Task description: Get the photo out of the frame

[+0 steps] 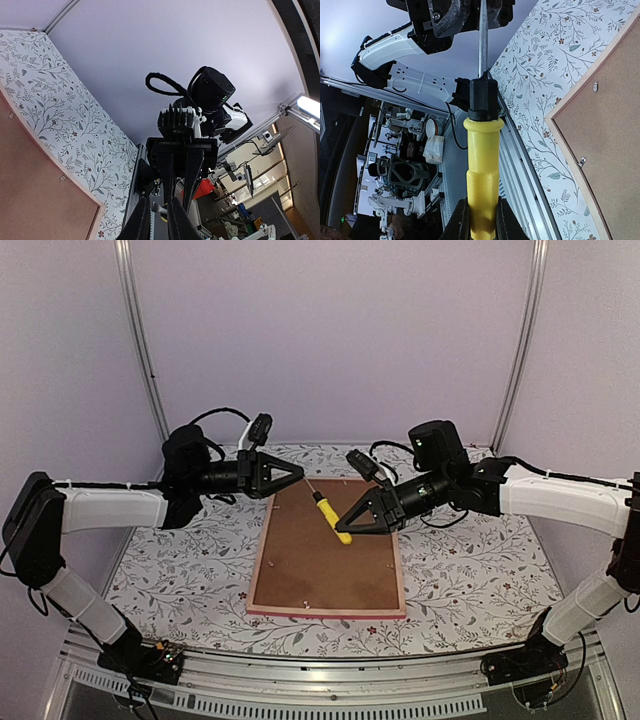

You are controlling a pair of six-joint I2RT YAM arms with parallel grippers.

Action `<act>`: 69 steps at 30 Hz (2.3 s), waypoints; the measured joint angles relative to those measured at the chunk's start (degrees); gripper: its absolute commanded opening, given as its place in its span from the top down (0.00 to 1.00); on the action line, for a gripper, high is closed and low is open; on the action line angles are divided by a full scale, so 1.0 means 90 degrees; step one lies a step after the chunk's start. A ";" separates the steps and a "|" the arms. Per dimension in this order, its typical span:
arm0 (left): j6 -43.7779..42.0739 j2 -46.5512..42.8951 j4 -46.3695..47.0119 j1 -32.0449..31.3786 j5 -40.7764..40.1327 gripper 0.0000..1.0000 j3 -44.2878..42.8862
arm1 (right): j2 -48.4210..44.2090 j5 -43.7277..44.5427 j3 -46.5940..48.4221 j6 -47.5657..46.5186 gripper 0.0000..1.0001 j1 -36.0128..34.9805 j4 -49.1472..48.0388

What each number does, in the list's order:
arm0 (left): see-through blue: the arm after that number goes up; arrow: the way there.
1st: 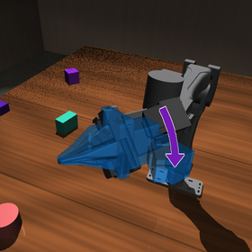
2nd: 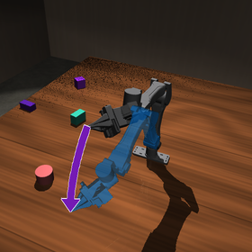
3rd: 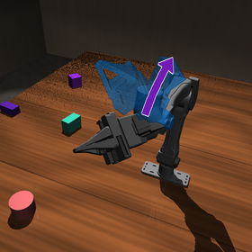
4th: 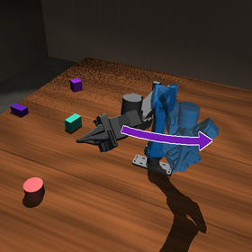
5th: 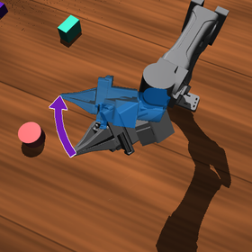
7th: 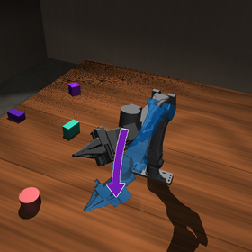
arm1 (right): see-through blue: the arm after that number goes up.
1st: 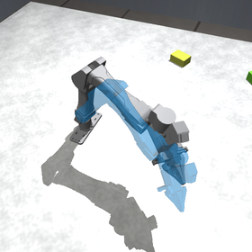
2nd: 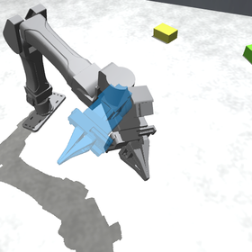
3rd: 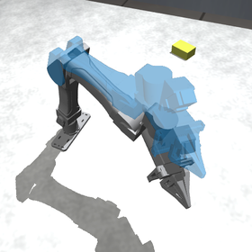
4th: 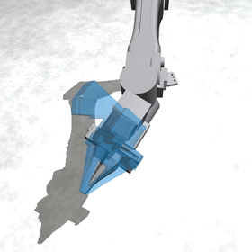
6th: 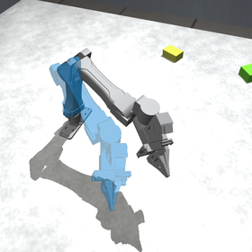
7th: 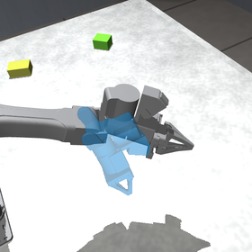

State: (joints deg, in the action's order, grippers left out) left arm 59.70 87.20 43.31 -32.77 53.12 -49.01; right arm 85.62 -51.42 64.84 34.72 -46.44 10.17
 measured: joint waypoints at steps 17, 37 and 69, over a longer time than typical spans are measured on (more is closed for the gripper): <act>0.0323 0.0107 0.0170 0.0000 -0.0182 1.00 0.0155 | 0.0124 0.0168 -0.0005 0.0036 0.43 0.0019 0.0012; 0.2329 0.0185 0.3422 -0.0100 -0.2810 1.00 0.1642 | -0.0493 0.2742 -0.1780 0.2392 0.19 -0.0010 -0.3427; 0.1792 -0.0158 0.3412 -0.0690 -0.4374 1.00 0.1800 | 0.0097 0.3512 -0.1212 0.3672 0.51 -0.0296 -0.5039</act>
State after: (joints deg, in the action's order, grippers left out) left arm 75.83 85.78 74.02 -38.98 13.76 -32.82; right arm 86.50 -19.81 53.93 67.77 -49.10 -35.18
